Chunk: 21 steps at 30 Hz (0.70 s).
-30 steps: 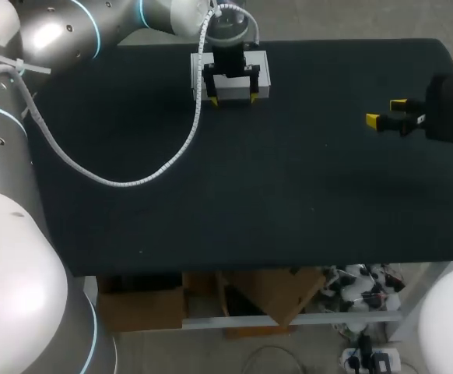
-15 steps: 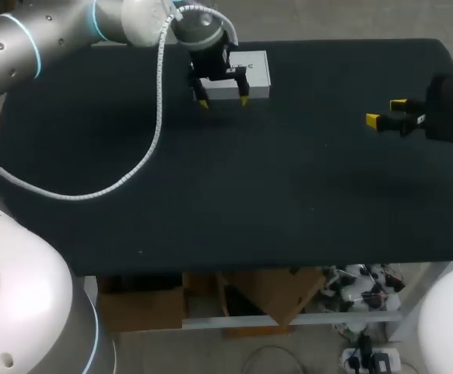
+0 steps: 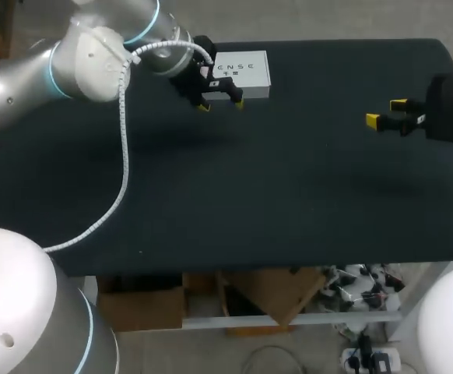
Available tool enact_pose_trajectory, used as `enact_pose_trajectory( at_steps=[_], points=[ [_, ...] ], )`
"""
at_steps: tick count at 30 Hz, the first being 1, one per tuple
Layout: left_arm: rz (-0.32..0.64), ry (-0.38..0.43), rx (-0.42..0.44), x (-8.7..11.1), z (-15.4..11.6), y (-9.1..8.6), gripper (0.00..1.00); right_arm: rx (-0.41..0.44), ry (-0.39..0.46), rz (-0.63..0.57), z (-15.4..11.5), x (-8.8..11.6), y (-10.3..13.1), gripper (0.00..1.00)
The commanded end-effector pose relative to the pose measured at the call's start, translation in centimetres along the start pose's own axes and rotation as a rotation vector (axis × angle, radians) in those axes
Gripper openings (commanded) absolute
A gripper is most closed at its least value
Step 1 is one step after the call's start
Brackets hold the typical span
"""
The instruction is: Assemble the packaging by folding the flat box into shape, placing the metal phone stand inside, and closing the box properly
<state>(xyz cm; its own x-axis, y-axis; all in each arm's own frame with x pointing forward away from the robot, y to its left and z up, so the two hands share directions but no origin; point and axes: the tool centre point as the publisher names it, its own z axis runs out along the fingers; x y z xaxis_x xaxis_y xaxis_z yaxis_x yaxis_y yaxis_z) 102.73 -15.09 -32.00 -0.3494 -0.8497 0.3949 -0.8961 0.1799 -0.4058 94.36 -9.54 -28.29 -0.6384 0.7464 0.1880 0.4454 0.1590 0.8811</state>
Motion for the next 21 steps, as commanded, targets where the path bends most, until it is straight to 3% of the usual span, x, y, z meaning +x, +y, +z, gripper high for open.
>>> enact_pose_trajectory(
  at_steps=[1, 5, 11, 12, 16, 21],
  points=[
    [0.041, 0.053, 0.173, 0.3, -0.1, 0.0, 1.00, -0.004, 0.003, 0.000, -0.1, 0.0, -0.1, 1.00],
    [0.117, 0.106, 0.160, 0.6, -0.3, -0.3, 1.00, -0.004, 0.003, 0.000, -0.1, 0.0, -0.1, 1.00],
    [0.119, 0.211, 0.090, 0.6, -0.4, -0.7, 1.00, -0.004, 0.003, 0.000, -0.1, 0.0, -0.1, 1.00],
    [0.131, 0.261, 0.059, 0.4, -0.5, -0.8, 1.00, -0.004, 0.003, 0.000, -0.1, 0.0, -0.1, 1.00],
    [0.247, 0.360, 0.024, 0.1, -1.0, -0.7, 1.00, -0.004, 0.003, 0.000, -0.1, 0.0, -0.1, 1.00],
    [0.349, 0.384, 0.042, 0.1, -1.4, -0.3, 1.00, -0.004, 0.003, 0.000, -0.1, 0.0, -0.1, 1.00]
  ],
)
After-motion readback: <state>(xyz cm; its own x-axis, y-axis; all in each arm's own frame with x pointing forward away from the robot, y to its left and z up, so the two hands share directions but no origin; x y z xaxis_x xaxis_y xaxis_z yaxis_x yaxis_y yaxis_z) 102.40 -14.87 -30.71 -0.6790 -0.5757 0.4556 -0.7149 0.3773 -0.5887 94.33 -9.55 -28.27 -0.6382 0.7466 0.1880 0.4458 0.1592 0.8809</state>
